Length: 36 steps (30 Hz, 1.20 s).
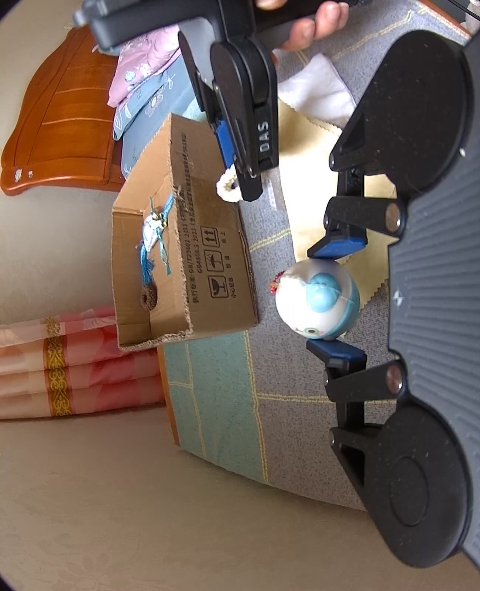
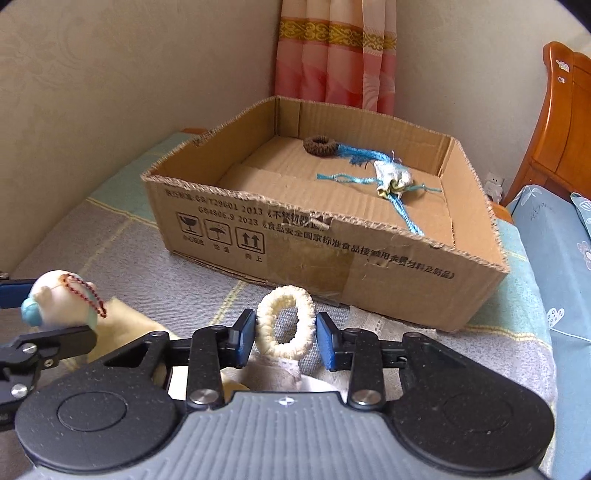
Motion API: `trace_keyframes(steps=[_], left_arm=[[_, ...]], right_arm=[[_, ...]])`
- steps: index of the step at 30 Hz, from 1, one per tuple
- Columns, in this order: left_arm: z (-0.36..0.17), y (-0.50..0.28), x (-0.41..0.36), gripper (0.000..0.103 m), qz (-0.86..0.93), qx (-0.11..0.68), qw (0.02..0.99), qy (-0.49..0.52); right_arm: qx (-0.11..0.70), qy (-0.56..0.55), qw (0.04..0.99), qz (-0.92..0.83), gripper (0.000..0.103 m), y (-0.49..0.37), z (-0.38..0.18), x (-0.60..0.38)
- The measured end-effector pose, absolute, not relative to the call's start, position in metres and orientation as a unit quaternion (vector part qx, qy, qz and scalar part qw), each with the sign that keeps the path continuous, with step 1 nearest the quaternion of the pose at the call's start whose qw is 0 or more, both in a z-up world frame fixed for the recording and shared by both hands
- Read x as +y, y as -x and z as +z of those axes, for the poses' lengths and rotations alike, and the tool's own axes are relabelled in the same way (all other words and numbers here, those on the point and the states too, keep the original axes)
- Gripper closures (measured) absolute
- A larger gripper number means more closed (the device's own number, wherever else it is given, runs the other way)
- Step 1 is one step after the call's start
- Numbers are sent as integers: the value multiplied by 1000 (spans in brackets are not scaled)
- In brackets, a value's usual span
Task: Organize soft objects
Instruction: 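Carry both toys over the box and open both grippers to drop them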
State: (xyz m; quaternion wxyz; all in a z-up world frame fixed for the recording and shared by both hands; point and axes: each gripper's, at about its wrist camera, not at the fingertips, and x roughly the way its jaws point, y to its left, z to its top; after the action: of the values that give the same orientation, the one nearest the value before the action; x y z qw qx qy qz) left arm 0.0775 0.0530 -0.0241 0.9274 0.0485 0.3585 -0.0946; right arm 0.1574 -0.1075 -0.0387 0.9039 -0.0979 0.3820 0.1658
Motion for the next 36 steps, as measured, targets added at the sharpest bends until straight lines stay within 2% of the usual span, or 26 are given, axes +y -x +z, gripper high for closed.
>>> trace_keyframes(steps=[17, 26, 36], left_arm=[[36, -91, 29, 58, -140, 304, 937, -101], [53, -159, 16, 58, -151, 297, 935, -118], [42, -230, -1, 58, -148, 327, 922, -143]], right_arm=[[314, 76, 925, 201, 63, -120, 22, -148], [298, 55, 932, 199, 63, -129, 36, -164], [282, 63, 938, 192, 63, -138, 60, -175]])
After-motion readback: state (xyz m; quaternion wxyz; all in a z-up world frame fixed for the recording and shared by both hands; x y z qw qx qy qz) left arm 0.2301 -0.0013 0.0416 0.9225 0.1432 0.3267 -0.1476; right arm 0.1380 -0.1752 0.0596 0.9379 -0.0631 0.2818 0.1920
